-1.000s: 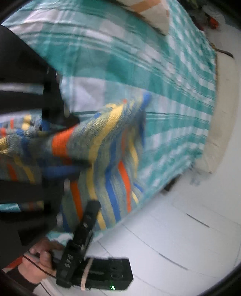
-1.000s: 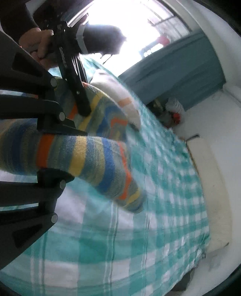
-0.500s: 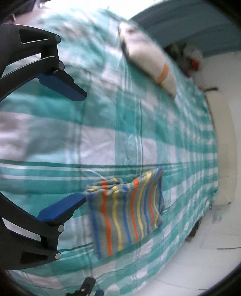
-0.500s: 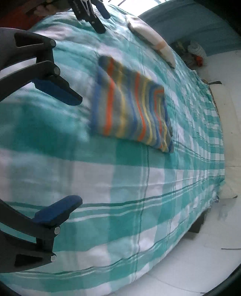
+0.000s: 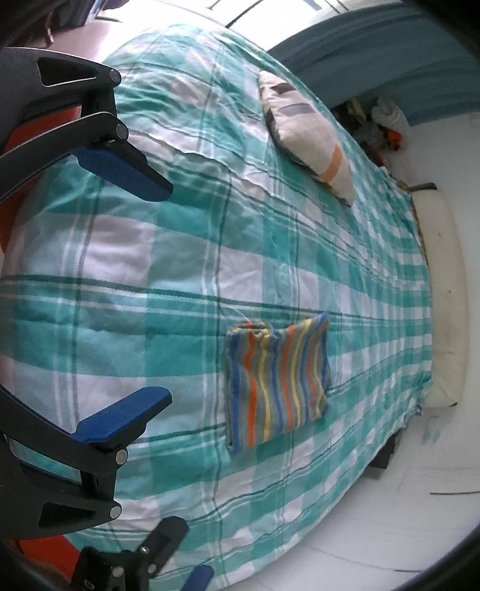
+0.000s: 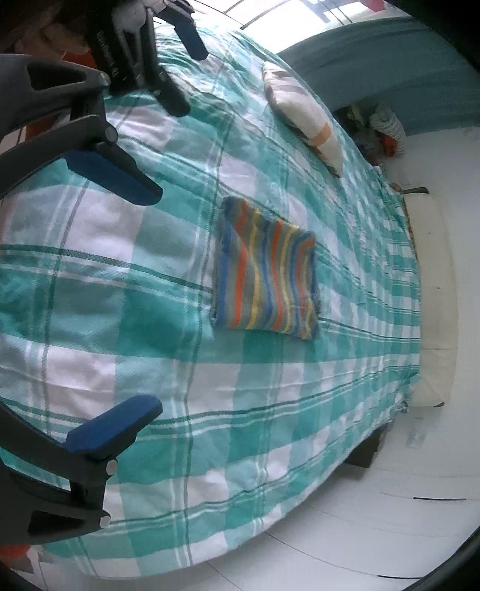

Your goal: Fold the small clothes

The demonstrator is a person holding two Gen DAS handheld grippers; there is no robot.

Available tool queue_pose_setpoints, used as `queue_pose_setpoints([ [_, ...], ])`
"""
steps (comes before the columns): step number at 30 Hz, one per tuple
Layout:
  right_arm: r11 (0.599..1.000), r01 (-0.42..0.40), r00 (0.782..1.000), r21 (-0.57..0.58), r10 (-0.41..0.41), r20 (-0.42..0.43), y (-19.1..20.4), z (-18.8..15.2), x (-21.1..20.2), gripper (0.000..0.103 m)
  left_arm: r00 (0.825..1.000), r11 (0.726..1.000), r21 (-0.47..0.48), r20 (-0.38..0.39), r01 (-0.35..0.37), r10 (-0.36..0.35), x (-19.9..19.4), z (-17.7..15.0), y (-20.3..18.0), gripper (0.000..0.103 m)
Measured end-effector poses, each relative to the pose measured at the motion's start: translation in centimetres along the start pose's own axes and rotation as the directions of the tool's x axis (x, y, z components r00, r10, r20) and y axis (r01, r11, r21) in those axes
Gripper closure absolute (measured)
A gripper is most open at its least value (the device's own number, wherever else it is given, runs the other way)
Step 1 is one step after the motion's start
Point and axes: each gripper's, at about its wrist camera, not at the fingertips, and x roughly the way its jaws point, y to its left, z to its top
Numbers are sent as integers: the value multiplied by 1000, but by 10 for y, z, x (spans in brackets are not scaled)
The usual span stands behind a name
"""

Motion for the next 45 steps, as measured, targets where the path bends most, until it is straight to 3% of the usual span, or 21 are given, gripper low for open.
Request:
queue_pose_setpoints([
  [5, 1000, 10, 1000, -4, -10, 26, 2, 6, -17, 0, 998, 997, -35, -4, 64, -64, -8, 2, 5, 2],
  [22, 996, 2, 1000, -84, -5, -29, 19, 9, -26, 1, 997, 997, -23, -10, 73, -73, -22, 9, 10, 0],
  [45, 993, 50, 998, -104, -53, -27, 21, 18, -43, 1, 999, 999, 12, -1, 47, -47, -43, 23, 11, 0],
])
